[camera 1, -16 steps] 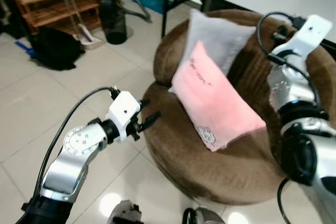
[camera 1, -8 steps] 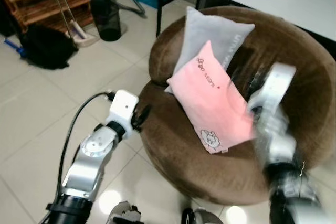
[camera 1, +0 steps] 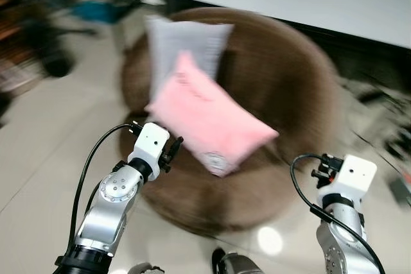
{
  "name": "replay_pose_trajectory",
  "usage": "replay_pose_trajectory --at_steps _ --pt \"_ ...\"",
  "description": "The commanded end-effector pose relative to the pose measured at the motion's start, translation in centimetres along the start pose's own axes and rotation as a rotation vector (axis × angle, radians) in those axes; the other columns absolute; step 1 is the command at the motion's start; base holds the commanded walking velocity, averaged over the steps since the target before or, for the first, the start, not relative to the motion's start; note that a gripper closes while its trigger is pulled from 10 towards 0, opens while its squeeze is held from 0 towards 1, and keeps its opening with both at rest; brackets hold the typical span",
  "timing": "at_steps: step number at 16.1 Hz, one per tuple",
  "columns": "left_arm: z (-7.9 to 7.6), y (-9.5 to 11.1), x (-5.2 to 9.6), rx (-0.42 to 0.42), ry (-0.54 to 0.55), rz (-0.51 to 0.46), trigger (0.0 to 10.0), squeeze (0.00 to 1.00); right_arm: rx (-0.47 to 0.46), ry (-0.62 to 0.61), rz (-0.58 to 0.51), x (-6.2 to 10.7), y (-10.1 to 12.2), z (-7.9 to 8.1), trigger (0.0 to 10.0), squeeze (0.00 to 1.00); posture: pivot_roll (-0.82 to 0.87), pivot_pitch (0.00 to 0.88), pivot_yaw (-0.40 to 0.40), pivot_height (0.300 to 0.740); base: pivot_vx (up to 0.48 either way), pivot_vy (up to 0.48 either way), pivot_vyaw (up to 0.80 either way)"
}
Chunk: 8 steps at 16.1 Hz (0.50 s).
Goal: Move the pillow to the sofa from floor
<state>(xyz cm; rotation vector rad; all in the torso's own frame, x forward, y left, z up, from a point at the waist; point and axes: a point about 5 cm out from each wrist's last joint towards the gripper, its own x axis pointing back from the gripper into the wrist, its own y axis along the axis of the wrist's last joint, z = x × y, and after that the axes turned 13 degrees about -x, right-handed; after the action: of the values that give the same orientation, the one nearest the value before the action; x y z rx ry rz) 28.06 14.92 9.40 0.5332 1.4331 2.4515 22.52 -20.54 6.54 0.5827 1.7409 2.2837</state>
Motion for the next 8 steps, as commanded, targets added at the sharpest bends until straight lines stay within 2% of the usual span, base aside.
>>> replay_pose_trajectory --at_steps 1,3,8 --pt "-0.6 0.1 -0.3 -0.018 -0.014 -0.008 10.0 0.0 0.055 -0.034 0.032 0.4 -0.7 -0.6 10.0 0.0 0.05 0.033 -0.057 0.735 0.0 0.0 -0.8" --pt "-0.6 0.1 -0.2 -0.029 -0.018 -0.014 10.0 0.0 0.084 -0.033 0.062 1.2 -1.1 -0.6 10.0 0.0 0.05 0.033 -0.052 0.735 0.0 0.0 -0.8" --pt "-0.5 -0.1 -0.1 -0.026 -0.019 -0.011 10.0 0.0 0.068 -0.084 0.095 1.7 -0.6 -0.8 10.0 0.0 0.05 0.03 -0.048 0.735 0.0 0.0 -0.8"
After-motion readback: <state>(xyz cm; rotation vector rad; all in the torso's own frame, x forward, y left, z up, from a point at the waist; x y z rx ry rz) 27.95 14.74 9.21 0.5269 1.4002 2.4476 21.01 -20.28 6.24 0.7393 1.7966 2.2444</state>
